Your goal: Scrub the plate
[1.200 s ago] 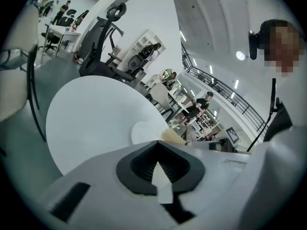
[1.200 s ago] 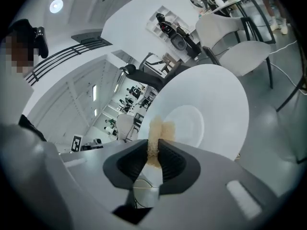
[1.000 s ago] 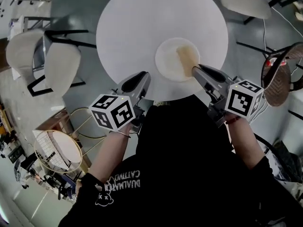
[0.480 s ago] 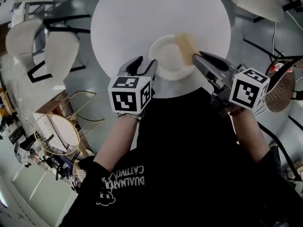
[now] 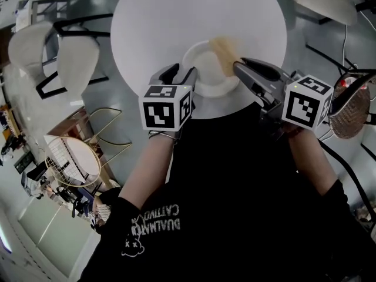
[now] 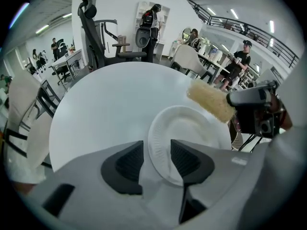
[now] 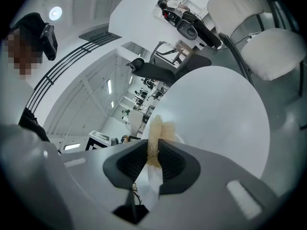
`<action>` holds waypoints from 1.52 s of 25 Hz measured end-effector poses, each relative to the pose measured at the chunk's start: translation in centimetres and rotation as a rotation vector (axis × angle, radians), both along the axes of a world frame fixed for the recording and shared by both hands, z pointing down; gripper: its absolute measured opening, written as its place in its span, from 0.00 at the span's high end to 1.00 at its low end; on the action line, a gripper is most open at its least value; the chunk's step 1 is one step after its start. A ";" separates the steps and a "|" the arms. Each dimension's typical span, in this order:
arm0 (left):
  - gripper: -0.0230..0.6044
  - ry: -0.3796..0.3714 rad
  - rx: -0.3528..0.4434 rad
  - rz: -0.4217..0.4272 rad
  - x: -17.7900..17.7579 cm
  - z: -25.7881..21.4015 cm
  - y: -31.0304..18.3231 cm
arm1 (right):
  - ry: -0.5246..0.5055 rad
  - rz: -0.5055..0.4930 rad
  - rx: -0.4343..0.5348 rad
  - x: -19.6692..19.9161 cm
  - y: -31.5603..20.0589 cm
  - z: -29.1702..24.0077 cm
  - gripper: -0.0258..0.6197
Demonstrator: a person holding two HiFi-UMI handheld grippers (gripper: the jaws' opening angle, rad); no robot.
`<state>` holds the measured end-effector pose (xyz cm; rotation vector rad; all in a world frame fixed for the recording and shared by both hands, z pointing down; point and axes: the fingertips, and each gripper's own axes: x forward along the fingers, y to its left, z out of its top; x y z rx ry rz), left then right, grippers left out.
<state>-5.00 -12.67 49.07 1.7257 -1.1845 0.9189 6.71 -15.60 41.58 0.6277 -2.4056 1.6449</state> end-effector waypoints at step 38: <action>0.89 0.143 0.052 -0.129 -3.7 -1.9 0.0 | 0.096 -0.079 0.023 -9.7 1.7 -0.7 0.86</action>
